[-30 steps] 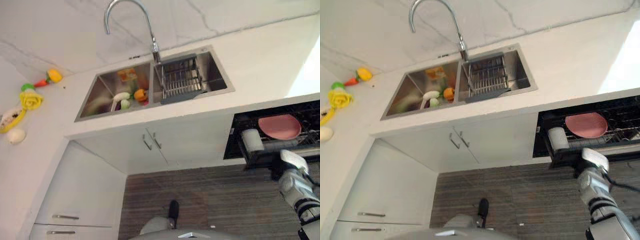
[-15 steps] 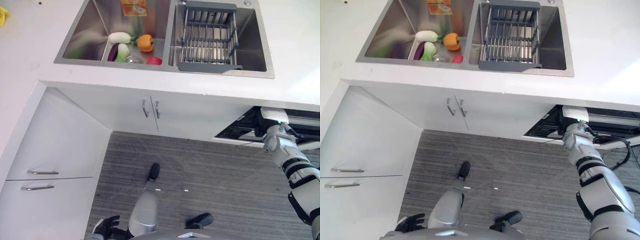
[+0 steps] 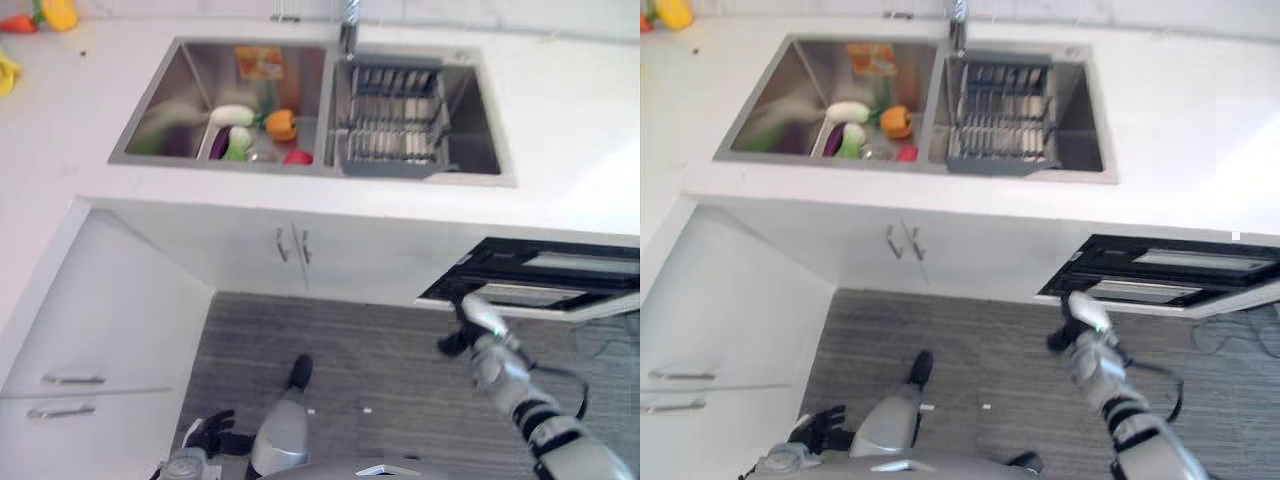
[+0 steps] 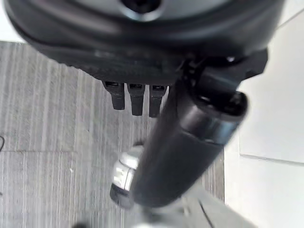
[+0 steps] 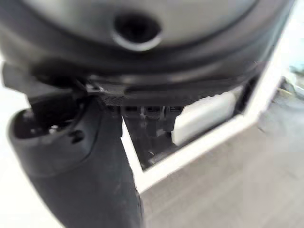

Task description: Place the dishes in the dishwasher.

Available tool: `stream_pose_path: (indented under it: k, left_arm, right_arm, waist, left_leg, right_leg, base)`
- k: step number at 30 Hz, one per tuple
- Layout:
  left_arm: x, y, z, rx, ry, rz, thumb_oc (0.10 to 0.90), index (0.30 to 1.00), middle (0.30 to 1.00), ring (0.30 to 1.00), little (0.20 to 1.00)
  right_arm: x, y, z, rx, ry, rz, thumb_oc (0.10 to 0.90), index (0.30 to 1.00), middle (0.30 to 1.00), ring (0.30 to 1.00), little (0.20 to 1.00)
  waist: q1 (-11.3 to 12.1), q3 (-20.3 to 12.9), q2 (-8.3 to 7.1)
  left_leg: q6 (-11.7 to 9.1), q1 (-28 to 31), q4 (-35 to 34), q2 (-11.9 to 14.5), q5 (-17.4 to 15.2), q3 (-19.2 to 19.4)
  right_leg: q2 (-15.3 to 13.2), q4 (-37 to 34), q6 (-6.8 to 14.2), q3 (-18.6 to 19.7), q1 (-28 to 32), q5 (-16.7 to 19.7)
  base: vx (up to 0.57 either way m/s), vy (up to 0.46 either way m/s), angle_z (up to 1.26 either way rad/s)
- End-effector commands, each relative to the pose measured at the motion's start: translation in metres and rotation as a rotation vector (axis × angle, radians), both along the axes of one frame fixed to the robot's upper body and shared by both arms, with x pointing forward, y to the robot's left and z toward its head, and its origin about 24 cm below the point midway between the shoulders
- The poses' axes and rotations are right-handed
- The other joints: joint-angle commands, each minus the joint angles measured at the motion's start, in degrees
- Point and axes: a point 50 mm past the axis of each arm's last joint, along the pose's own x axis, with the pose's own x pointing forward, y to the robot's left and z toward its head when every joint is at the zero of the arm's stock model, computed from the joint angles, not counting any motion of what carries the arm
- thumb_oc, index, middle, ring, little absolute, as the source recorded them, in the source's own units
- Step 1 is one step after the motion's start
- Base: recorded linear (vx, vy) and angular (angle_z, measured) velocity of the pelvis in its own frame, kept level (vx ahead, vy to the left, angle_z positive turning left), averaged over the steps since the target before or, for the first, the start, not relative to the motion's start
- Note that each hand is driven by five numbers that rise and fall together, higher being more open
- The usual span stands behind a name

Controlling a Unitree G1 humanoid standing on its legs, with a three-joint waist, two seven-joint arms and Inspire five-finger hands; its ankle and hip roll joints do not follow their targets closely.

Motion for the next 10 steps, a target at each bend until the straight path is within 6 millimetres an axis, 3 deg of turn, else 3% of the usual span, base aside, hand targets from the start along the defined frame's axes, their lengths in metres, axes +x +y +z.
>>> stream_pose_path:
  k: [1, 2, 3, 4, 5, 6, 7, 9, 10]
  left_arm:
    - [-0.025, 0.0, -0.004, -0.038, 0.084, -0.038, 0.8, 0.9, 0.9, 0.9, 0.9]
    - [-0.025, 0.0, -0.004, -0.038, 0.084, -0.038, 0.8, 0.9, 0.9, 0.9, 0.9]
    - [-0.013, 0.001, -0.002, -0.033, 0.051, -0.054, 0.8, 0.9, 0.9, 0.9, 0.9]
    - [-0.007, 0.005, 0.0, -0.013, 0.039, -0.065, 0.8, 0.9, 0.9, 0.9, 0.9]
    - [-0.003, 0.004, 0.0, -0.017, 0.024, -0.048, 0.8, 0.9, 0.9, 0.9, 0.9]
    - [0.001, 0.007, 0.001, -0.014, 0.013, -0.011, 0.8, 0.9, 0.9, 0.9, 0.9]
    - [0.006, 0.008, 0.002, -0.018, 0.001, 0.024, 0.8, 0.9, 0.9, 0.9, 0.9]
    - [0.01, 0.008, 0.002, -0.007, 0.001, 0.021, 0.8, 0.9, 0.9, 0.9, 0.9]
    - [0.012, 0.007, 0.002, -0.008, 0.009, -0.012, 0.8, 0.9, 0.9, 0.9, 0.9]
  right_arm:
    - [-0.047, -0.039, -0.012, 0.026, 0.13, -0.206, 0.8, 0.9, 0.9, 0.9, 0.9]
    - [-0.047, -0.039, -0.012, 0.026, 0.13, -0.206, 0.8, 0.9, 0.9, 0.9, 0.9]
    - [-0.072, -0.035, -0.024, 0.079, 0.222, -0.274, 0.8, 0.9, 0.9, 0.9, 0.9]
    - [-0.082, -0.036, -0.028, 0.085, 0.265, -0.288, 0.8, 0.9, 0.9, 0.9, 0.9]
    - [-0.086, -0.033, -0.03, 0.104, 0.278, -0.303, 0.8, 0.9, 0.9, 0.9, 0.9]
    - [-0.092, -0.026, -0.034, 0.13, 0.302, -0.316, 0.8, 0.9, 0.9, 0.9, 0.9]
    - [-0.096, -0.022, -0.037, 0.149, 0.319, -0.324, 0.8, 0.9, 0.9, 0.9, 0.9]
    - [-0.102, -0.017, -0.041, 0.161, 0.366, -0.329, 0.8, 0.9, 0.9, 0.9, 0.9]
    - [-0.108, -0.011, -0.044, 0.192, 0.383, -0.339, 0.8, 0.9, 0.9, 0.9, 0.9]
  waist:
    - [-4.0, -5.2, 0.54]
    - [-3.9, -5.2, 0.49]
    - [-5.6, -5.2, 0.31]
    - [-6.2, -5.5, 0.22]
    - [-6.5, -5.8, 0.31]
    - [-6.7, -6.2, 0.03]
    - [-7.1, -6.5, -0.12]
    - [-8.2, -6.7, -0.68]
    - [-8.3, -7.2, -1.09]
  left_leg:
    - [4.0, 5.4, -0.3, -3.7, -7.6, 2.1]
    - [4.1, 5.4, -0.3, -3.7, -7.6, 2.2]
    - [5.1, 7.8, -0.5, -4.4, -8.2, 1.5]
    - [5.2, 8.2, -0.6, -4.3, -8.7, 1.3]
    - [5.3, 7.6, -0.6, -3.9, -7.7, 1.4]
    - [4.4, 7.4, -0.6, -3.0, -7.6, 0.8]
    - [3.9, 7.1, -0.6, -2.7, -7.3, 0.2]
    - [3.4, 7.9, -0.3, -3.1, -7.8, -0.3]
    - [3.2, 8.2, 0.0, -3.3, -8.2, -1.0]
  right_leg:
    - [-6.9, 19.9, 4.2, 9.5, -5.0, 0.5]
    - [-7.0, 20.0, 4.2, 9.6, -5.1, 0.4]
    - [-7.7, 25.6, 3.8, 15.3, -7.0, 1.2]
    - [-6.9, 26.3, 3.8, 18.5, -8.1, 1.1]
    - [-5.3, 25.0, 1.7, 21.0, -9.8, 0.0]
    - [-1.5, 19.1, -0.5, 23.6, -9.1, -5.9]
    - [1.3, 14.4, -0.8, 26.7, -9.5, -7.6]
    - [4.9, 5.6, -0.3, 32.6, -10.4, -6.4]
    - [5.2, 2.7, 0.1, 33.1, -9.3, -6.8]
  base:
    - [0.11, 0.186, -0.01]
    - [0.09, 0.167, 0.41]
    - [0.07, 0.078, 0.35]
    - [0.03, 0.088, 0.26]
    - [-0.03, -0.085, -0.06]
    - [-0.05, -0.142, 0.04]
    - [0.02, -0.205, -0.07]
    - [0.07, -0.163, -0.13]
    - [0.1, -0.151, -0.24]
